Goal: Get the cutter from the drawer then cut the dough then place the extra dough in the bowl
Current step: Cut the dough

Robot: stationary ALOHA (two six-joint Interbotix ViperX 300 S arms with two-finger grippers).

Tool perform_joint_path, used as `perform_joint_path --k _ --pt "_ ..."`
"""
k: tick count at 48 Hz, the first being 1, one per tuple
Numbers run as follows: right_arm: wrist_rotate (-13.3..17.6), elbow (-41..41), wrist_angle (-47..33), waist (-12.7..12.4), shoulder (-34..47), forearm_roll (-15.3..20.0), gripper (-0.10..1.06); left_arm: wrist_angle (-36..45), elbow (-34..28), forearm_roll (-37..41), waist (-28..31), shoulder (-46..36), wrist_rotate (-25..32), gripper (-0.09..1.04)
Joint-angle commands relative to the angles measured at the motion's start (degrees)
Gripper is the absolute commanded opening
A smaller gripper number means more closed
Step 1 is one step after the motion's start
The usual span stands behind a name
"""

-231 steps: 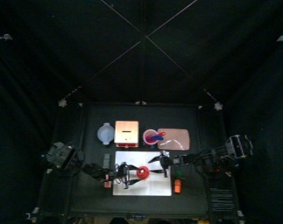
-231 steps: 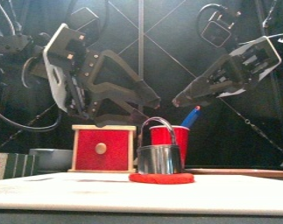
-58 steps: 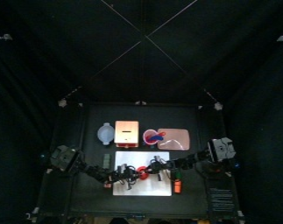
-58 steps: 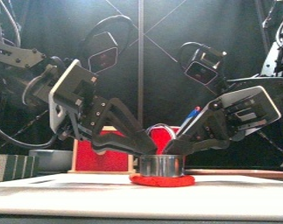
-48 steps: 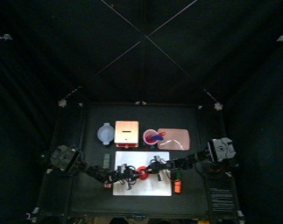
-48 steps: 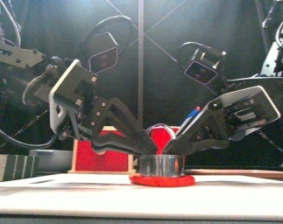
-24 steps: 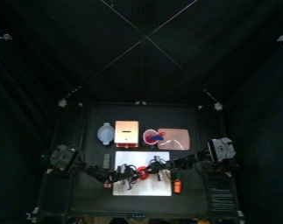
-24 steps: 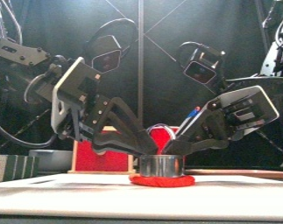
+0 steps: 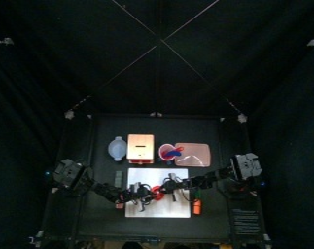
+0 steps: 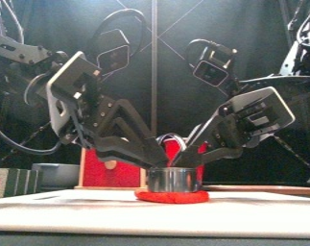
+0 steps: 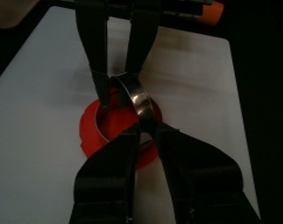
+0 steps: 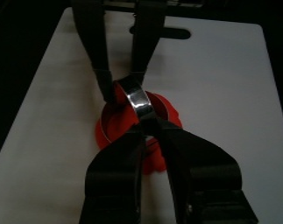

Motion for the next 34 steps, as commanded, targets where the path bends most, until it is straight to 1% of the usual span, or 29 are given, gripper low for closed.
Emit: perform_joint_path --k 1,5,11,18,24,28,34 --pt "0.1 -1.1 0.4 1.3 -1.8 0.6 0.60 0.1 1.2 -0.1 3.5 -1.8 3.5 0.66" --pt "0.0 -1.4 0.5 1.9 -1.9 1.7 0.60 0.2 1.5 0.0 4.7 -2.2 6.2 0.66" --pt "-0.4 -2.0 0.6 2.3 -1.9 3.2 0.60 0.2 1.3 0.8 5.2 -2.5 7.7 0.66" --pt "-0.4 -2.3 1.0 2.0 -1.9 3.4 0.61 0.2 0.9 2.6 5.0 -3.3 7.4 0.66" --pt "-0.4 -2.0 2.5 1.9 -2.4 3.8 0.61 0.2 1.1 2.6 3.5 -3.9 7.2 0.66" --pt "-0.5 -1.8 2.9 1.4 -3.1 3.7 0.61 0.2 1.1 2.1 2.2 -4.0 7.2 0.66" --pt "-0.6 -1.5 3.2 -0.1 -4.0 3.5 0.61 0.1 1.0 1.4 0.5 -4.0 7.3 0.66"
